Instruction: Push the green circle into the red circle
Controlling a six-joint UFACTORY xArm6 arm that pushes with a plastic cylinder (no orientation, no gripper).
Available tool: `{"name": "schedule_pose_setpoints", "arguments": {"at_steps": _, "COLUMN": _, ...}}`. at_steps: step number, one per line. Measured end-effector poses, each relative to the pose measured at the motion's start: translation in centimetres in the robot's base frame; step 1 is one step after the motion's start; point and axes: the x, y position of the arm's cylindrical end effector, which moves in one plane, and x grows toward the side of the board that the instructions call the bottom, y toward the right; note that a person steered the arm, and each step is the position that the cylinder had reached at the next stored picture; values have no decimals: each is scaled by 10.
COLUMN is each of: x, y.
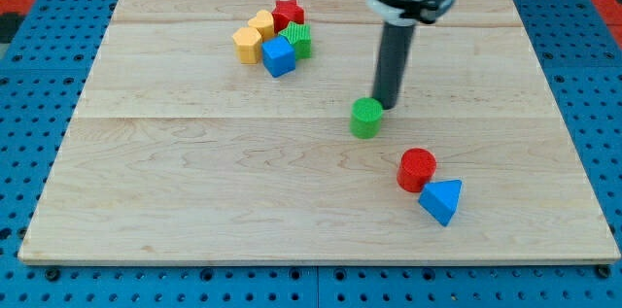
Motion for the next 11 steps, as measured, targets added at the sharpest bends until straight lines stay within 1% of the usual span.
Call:
{"name": "schedule_pose_setpoints", "arguments": {"at_steps": 1, "x": -25, "y": -29}}
{"name": "schedule_pose_setpoints", "arguments": {"at_steps": 3, "x": 25, "y": 22}}
{"name": "schedule_pose_setpoints", "arguments": {"at_steps": 4, "x": 9, "y": 22}}
{"name": "schedule_pose_setpoints", "arguments": {"at_steps": 5, "x": -6, "y": -8}}
{"name": "schedule_pose_setpoints", "arguments": {"at_steps": 6, "x": 52, "y": -57}}
{"name": "schedule_pose_setpoints", "arguments": {"at_steps": 7, "x": 55, "y": -1}}
{"name": "schedule_pose_setpoints", "arguments": {"at_steps": 8, "x": 69, "y": 19}}
{"name": "schedule_pose_setpoints", "arguments": {"at_steps": 9, "x": 33, "y": -31}}
{"name": "schedule_pose_setpoints", "arguments": {"at_steps": 10, "x": -59, "y": -20}}
{"name": "schedule_pose_setpoints", "arguments": {"at_steps": 11, "x": -129, "y": -38}}
